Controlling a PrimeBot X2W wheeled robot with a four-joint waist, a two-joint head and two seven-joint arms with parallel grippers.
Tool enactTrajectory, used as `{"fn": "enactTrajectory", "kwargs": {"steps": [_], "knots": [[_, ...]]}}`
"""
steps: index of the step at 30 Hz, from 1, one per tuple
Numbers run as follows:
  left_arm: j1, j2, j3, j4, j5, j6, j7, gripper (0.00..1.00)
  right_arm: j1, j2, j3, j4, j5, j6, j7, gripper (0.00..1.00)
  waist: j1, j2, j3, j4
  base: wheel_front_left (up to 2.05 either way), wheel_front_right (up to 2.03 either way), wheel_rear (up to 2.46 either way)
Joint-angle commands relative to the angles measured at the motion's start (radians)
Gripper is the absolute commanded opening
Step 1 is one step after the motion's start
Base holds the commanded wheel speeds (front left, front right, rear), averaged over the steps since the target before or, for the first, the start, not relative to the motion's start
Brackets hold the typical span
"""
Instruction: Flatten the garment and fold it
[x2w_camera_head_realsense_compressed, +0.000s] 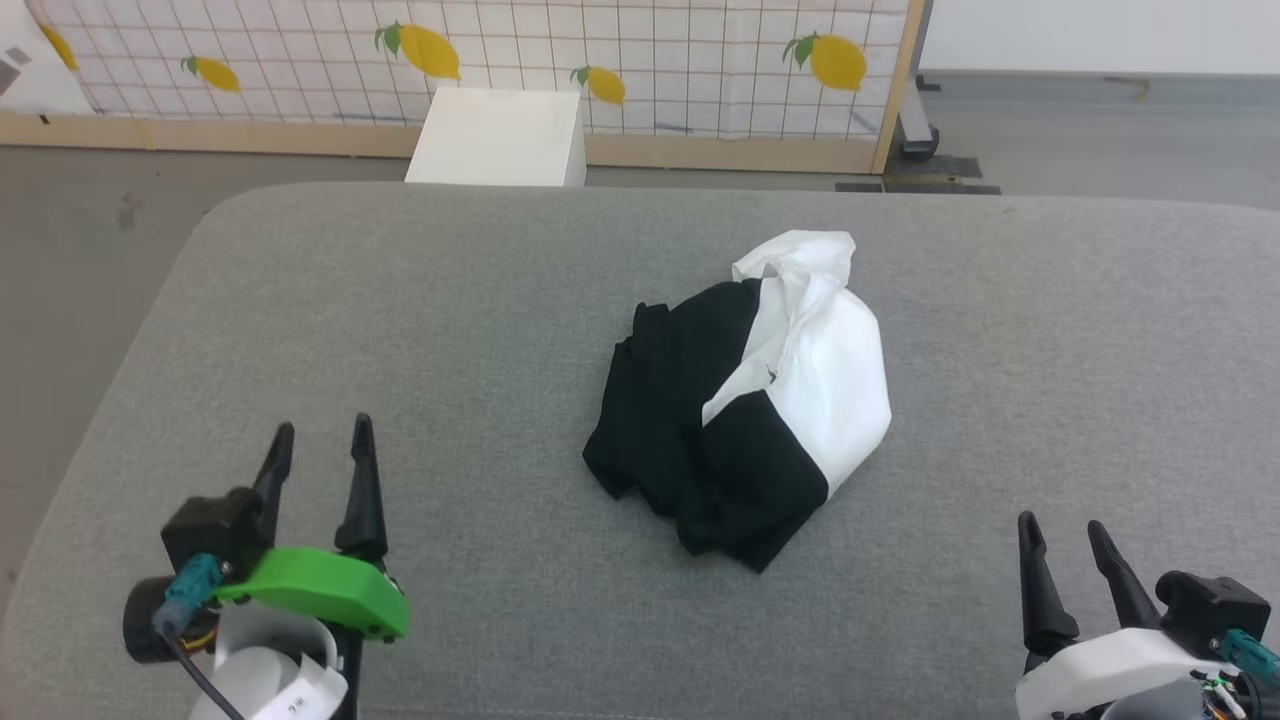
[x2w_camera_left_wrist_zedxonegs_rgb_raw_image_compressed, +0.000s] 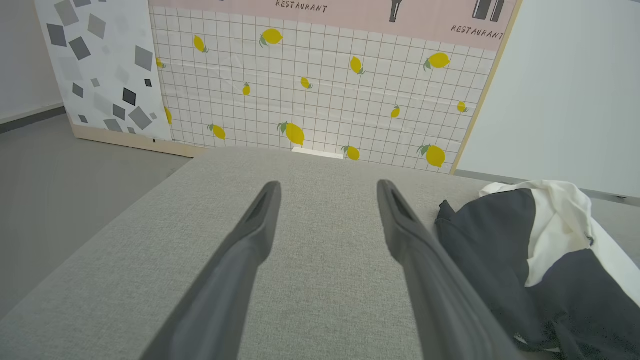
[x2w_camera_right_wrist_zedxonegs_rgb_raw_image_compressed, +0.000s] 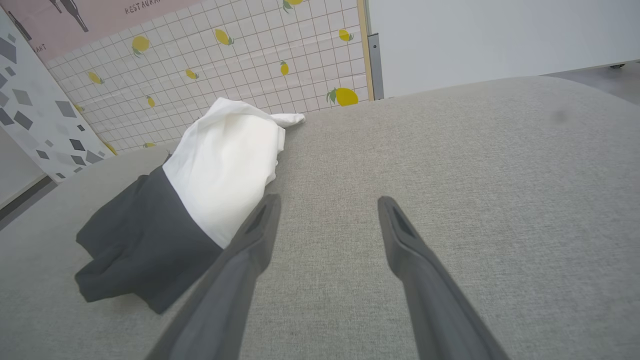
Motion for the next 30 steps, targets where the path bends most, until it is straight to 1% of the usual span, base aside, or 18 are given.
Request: {"fn": "enactTrajectory", "kwargs": {"steps": [1, 6, 8, 14, 15, 21, 23, 30], "knots": [[0.018, -0.012, -0.002, -0.006, 0.004, 0.007, -0.008, 1.0, -0.007, 0.0, 0.003, -0.006, -0.006, -0.001, 0.012, 1.0, 0.0001, 0.0, 0.013, 0.007, 0.0, 0.0, 0.0], [0.029, -0.032, -0.014, -0.014, 0.005, 0.011, -0.009, 1.0, -0.06, 0.0, 0.02, -0.015, -0.023, -0.001, 0.086, 1.0, 0.0001, 0.0, 0.045, 0.018, 0.0, 0.0, 0.0], [0.026, -0.038, -0.015, -0.02, 0.004, 0.016, -0.009, 1.0, -0.104, 0.0, 0.039, -0.017, -0.034, -0.001, 0.146, 1.0, 0.0001, 0.0, 0.06, 0.022, 0.0, 0.0, 0.0], [0.008, -0.058, -0.024, -0.036, 0.003, 0.019, -0.01, 1.0, -0.291, 0.0, 0.107, 0.003, -0.092, -0.001, 0.368, 1.0, 0.0001, 0.0, 0.103, 0.051, 0.0, 0.0, 0.0], [0.005, -0.061, -0.027, -0.035, 0.001, 0.017, -0.009, 1.0, -0.324, 0.0, 0.127, 0.016, -0.106, -0.001, 0.418, 1.0, 0.0001, 0.0, 0.11, 0.06, 0.0, 0.0, 0.0], [-0.017, -0.075, -0.035, -0.029, -0.003, 0.013, -0.009, 1.0, -0.486, 0.0, 0.222, 0.096, -0.148, -0.001, 0.636, 1.0, 0.0001, 0.0, 0.159, 0.099, 0.0, 0.0, 0.0], [-0.025, -0.082, -0.036, -0.026, -0.004, 0.01, -0.01, 1.0, -0.53, 0.0, 0.247, 0.125, -0.17, -0.001, 0.69, 1.0, 0.0001, 0.0, 0.174, 0.112, 0.0, 0.0, 0.0], [-0.047, -0.103, -0.042, -0.007, -0.006, -0.003, -0.011, 1.0, -0.609, 0.0, 0.305, 0.203, -0.204, -0.001, 0.79, 1.0, 0.0001, 0.0, 0.215, 0.145, 0.0, 0.0, 0.0]]}}
